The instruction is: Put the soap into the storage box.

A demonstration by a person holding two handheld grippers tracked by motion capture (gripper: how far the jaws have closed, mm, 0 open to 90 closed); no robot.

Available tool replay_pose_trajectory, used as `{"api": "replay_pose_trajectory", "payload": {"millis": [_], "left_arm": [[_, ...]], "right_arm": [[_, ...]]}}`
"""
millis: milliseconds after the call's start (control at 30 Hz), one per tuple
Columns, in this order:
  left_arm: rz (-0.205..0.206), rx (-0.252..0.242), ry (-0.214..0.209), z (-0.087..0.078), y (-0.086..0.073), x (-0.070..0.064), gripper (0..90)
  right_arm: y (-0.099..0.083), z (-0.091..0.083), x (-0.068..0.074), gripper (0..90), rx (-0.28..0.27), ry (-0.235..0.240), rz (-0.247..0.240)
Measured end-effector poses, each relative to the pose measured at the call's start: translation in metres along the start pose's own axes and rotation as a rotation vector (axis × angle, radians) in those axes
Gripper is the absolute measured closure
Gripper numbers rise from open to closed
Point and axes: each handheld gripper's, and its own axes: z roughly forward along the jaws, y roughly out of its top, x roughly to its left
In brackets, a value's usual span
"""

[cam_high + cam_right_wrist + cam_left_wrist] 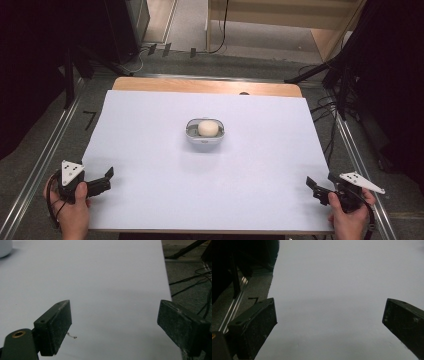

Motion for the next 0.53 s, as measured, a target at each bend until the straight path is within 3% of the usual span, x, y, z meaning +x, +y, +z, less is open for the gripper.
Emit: {"api": "replay_pose_trajectory", "payload": {"millis": [300,533], "left_arm": [[0.001,0.003,-0.001,0.0,0.0,0.0,0.0],[0.003,0.004,-0.001,0.0,0.0,0.0,0.0]], "right_arm": [[-0.012,-0.019,-0.024,13.2,-0.016,-0.045,0.037],[-0.011,-0.023,-0.021,13.2,-0.032,-0.031,0.041]]}}
